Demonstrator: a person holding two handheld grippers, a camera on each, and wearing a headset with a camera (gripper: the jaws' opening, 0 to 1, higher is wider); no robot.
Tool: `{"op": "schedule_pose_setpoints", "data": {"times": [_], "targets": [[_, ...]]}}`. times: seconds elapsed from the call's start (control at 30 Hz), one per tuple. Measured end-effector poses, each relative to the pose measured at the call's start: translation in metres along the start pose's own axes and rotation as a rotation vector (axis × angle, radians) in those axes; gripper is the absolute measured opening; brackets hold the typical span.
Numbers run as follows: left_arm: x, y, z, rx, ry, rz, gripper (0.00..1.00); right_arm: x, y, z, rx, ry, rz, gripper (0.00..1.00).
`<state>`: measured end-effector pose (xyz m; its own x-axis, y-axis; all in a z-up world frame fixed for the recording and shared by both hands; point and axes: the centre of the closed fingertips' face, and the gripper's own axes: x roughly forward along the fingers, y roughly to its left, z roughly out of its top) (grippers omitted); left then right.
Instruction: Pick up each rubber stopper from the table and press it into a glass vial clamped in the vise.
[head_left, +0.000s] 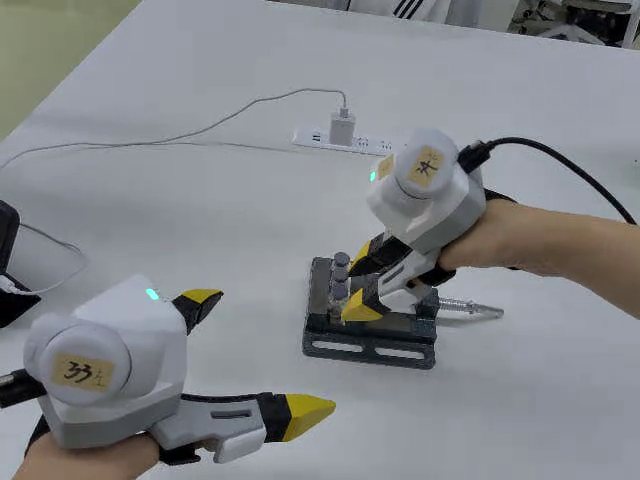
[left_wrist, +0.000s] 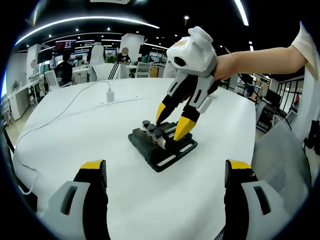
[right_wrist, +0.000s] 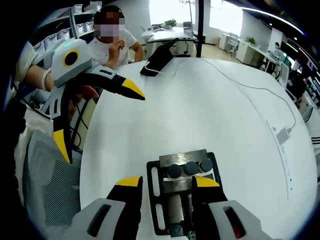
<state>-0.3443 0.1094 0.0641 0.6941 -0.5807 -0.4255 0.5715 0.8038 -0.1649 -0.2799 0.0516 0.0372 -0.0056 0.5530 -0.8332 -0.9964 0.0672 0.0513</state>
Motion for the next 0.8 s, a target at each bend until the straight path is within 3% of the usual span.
{"op": "schedule_pose_setpoints", "data": {"times": [0.13,0.4,0.7,0.8], "targets": [[-0.001,0.001,-0.002,0.000,0.005,0.006,0.98,-0.010,0.005,-0.017,0.034,-0.035,-0.035,0.58],[-0.006,0.006,-0.006,0.001,0.015,0.019,0.98,-0.029,0.014,-0.057,0.153,-0.085,-0.114,0.86],[-0.014,0.012,-0.013,0.007,0.033,0.031,0.98,-0.053,0.024,-0.093,0.315,-0.216,-0.201,0.99],[-0.017,0.015,-0.013,0.006,0.035,0.040,0.99,-0.060,0.027,-0.109,0.373,-0.244,-0.235,0.99]]}}
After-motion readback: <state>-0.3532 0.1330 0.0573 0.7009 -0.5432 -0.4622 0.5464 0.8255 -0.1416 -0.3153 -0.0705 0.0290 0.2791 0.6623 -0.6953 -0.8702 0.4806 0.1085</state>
